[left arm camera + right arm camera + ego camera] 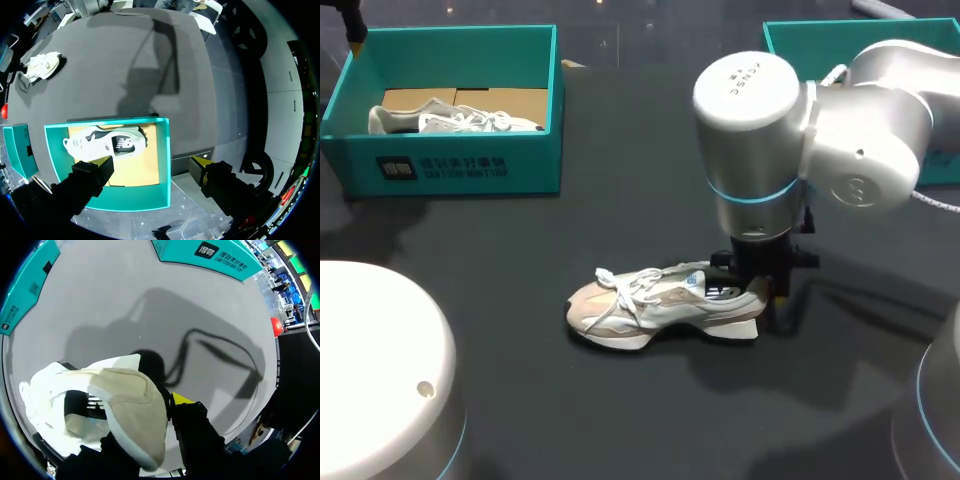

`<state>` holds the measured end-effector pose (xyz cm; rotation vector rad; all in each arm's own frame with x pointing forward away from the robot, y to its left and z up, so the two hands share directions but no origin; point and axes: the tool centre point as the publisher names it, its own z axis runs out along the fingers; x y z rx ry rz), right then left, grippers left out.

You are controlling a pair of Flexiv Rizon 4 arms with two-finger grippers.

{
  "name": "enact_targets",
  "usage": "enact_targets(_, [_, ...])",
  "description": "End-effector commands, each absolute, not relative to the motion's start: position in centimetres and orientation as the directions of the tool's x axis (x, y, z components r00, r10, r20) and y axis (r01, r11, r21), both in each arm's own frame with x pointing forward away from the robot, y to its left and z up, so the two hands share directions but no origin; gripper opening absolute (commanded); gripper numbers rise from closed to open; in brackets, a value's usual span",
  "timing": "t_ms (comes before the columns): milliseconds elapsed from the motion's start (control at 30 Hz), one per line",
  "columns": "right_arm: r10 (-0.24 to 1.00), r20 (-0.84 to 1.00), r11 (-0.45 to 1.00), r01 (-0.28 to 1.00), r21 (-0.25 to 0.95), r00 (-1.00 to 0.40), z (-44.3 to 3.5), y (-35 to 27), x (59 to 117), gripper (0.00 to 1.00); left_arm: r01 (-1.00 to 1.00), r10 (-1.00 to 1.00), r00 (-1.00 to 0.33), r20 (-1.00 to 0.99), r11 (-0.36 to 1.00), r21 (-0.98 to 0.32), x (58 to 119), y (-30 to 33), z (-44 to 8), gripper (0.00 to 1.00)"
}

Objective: Take the shoe out of the shoebox, open the shoe tongue, remove and reinsert the insole, then place the shoe into the shoebox

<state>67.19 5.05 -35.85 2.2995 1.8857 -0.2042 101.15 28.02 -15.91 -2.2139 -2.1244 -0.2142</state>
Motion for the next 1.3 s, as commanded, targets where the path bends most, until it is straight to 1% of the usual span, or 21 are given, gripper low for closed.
enact_targets(33, [0.961,-0.197,-0.190,0.981,0.032,0.193,-37.1,5.4,67.1,0.00,0.998,0.988,0.039,0.147,-0.046,0.049,101.1,28.1,-15.9,1.00])
enact_targets(567, [0.973,-0.148,-0.182,0.983,-0.004,0.179,-39.1,5.0,66.5,0.00,0.998,0.988,0.039,0.147,-0.046,0.049,101.1,28.1,-15.9,1.00])
enact_targets(1000, [0.973,-0.145,-0.185,0.982,-0.024,0.179,-39.5,5.0,66.3,0.00,0.998,0.988,0.039,0.147,-0.046,0.049,101.1,28.1,-15.9,1.00])
enact_targets(1033, [0.973,-0.145,-0.184,0.983,-0.025,0.179,-39.4,5.1,66.3,0.07,0.998,0.988,0.039,0.147,-0.046,0.049,101.1,28.1,-15.9,1.00])
enact_targets(1067, [0.973,-0.145,-0.182,0.983,-0.024,0.177,-39.4,5.1,66.3,0.18,0.998,0.988,0.039,0.147,-0.046,0.049,101.1,28.1,-15.9,1.00])
enact_targets(1133, [0.974,-0.146,-0.178,0.984,-0.023,0.173,-39.3,5.2,66.4,0.35,0.998,0.988,0.039,0.147,-0.046,0.049,101.1,28.1,-15.9,1.00])
enact_targets(1267, [0.975,-0.148,-0.171,0.985,-0.018,0.166,-39.1,5.4,66.3,0.43,0.998,0.988,0.039,0.147,-0.046,0.049,101.1,28.1,-15.9,1.00])
enact_targets(1300, [0.975,-0.148,-0.168,0.986,-0.016,0.164,-39.0,5.5,66.3,0.44,0.998,0.988,0.039,0.147,-0.046,0.049,101.1,28.1,-15.9,1.00])
